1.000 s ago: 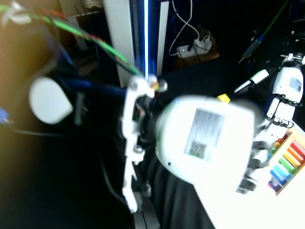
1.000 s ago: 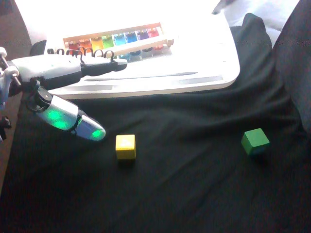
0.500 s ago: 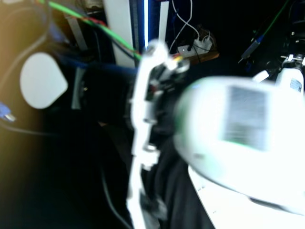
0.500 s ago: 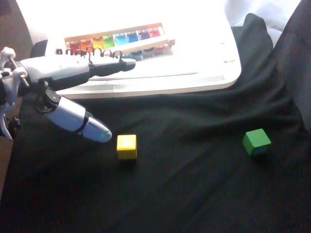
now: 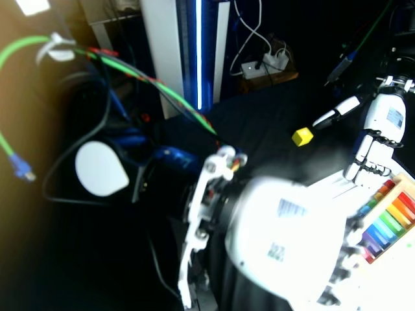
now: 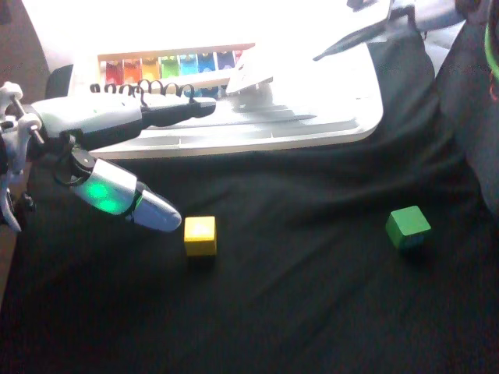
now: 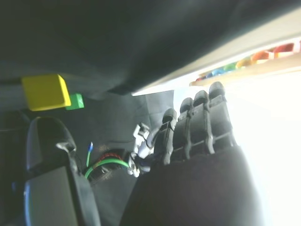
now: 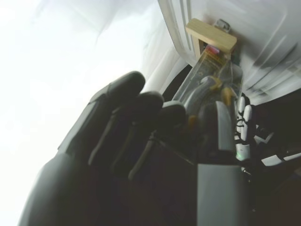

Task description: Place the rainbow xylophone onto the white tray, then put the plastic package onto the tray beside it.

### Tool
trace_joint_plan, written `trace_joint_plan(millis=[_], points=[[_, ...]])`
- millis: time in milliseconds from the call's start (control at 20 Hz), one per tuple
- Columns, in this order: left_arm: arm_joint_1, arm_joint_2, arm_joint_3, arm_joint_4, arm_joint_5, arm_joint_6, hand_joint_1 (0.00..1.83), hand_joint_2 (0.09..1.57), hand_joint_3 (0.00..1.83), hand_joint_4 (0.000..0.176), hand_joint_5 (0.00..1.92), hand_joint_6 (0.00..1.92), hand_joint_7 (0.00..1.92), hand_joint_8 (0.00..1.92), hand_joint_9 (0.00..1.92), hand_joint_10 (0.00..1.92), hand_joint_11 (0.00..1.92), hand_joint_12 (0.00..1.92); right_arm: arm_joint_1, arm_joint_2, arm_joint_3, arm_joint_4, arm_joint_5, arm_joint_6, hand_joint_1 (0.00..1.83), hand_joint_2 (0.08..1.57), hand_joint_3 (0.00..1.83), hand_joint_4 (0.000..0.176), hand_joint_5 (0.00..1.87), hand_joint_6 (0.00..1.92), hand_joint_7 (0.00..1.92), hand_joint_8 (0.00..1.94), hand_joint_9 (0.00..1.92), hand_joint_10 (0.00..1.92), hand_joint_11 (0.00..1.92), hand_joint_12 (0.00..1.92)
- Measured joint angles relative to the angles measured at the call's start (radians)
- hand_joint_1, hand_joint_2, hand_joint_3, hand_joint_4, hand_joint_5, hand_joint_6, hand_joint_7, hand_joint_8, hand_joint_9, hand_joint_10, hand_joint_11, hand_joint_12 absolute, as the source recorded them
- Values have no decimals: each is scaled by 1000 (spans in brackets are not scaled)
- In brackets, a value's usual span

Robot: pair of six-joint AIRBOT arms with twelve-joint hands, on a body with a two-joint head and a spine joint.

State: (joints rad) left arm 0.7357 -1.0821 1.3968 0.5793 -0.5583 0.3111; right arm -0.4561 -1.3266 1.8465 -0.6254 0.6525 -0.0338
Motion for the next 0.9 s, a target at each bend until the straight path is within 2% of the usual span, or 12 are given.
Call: trace_joint_plan(millis=[50, 100, 150, 200, 300, 350, 450, 700, 750, 800, 850, 900], points=[[5, 0, 0, 3, 0, 0, 697, 856, 0, 61, 0, 0, 50, 7, 50, 12, 44, 18, -10, -11, 3, 0, -11, 3, 1272, 1071, 5, 0, 1198, 507, 960, 1258, 779, 1354, 732, 1580], [5, 0, -2, 3, 3, 0, 716, 859, 1, 49, 0, 0, 58, 9, 47, 9, 31, 13, -18, -18, 8, 2, -22, 10, 1382, 1044, 1, 0, 1074, 1310, 864, 1804, 737, 1808, 835, 1853], [5, 0, -2, 2, 2, 0, 725, 866, 4, 45, 0, 0, 54, 6, 39, 5, 17, 6, -24, -26, 18, 7, -24, 18, 1422, 1017, 0, 0, 1064, 1536, 909, 1914, 784, 1898, 896, 1907], [5, 0, -2, 1, 0, 0, 734, 865, 3, 39, 0, 0, 65, 10, 38, 4, 17, 6, -35, -37, 32, 11, -24, 37, 1247, 1039, 7, 0, 1098, 959, 942, 1790, 849, 1916, 821, 1918], [5, 0, -2, 0, 0, 0, 722, 860, 0, 46, 0, 0, 73, 10, 42, 4, 21, 7, -66, -61, 67, 29, -24, 87, 1263, 1089, 0, 0, 1165, 455, 961, 1385, 859, 1720, 803, 1912], [5, -1, -2, 0, 1, 0, 722, 859, 0, 64, 0, 0, 62, 4, 32, 0, 3, 1, -77, -71, 85, 31, -27, 109, 1273, 1095, 0, 0, 1157, 392, 982, 1287, 812, 1619, 739, 1916], [5, -1, -2, 0, 0, 0, 735, 860, 0, 60, 0, 0, 59, 2, 36, 2, 1, 0, -100, -97, 131, 26, -43, 160, 1281, 1049, 0, 0, 1082, 660, 1190, 810, 897, 960, 687, 1423], [5, -7, -3, -3, 1, 0, 706, 850, 0, 60, 0, 0, 81, 7, 49, 4, 22, 9, -108, -118, 163, 13, -85, 188, 1290, 1041, 1, 0, 1039, 723, 1264, 655, 1071, 313, 771, 1011], [5, -7, -3, -2, 2, 0, 718, 844, 0, 80, 0, 0, 74, 3, 40, 0, 7, 2, -108, -120, 163, 12, -88, 190, 1240, 949, 0, 0, 906, 251, 1077, 287, 1030, 223, 717, 1011], [5, -7, -3, -2, 2, 0, 730, 849, 0, 68, 0, 0, 79, 5, 42, 2, 13, 5, -108, -121, 163, 2, -90, 188, 1055, 901, 0, 0, 672, 52, 853, 74, 873, 105, 542, 947], [5, -7, -3, -4, 2, 0, 732, 848, 0, 67, 0, 0, 88, 8, 49, 4, 23, 9, -108, -119, 160, -27, -89, 187, 934, 883, 0, 23, 500, 10, 705, 14, 752, 39, 410, 898], [5, -7, -3, -4, 2, 0, 718, 848, 0, 94, 0, 0, 62, 1, 14, 0, 4, 1, -117, -120, 150, -49, -95, 180, 788, 841, 0, 99, 267, 1, 486, 2, 530, 7, 218, 826]])
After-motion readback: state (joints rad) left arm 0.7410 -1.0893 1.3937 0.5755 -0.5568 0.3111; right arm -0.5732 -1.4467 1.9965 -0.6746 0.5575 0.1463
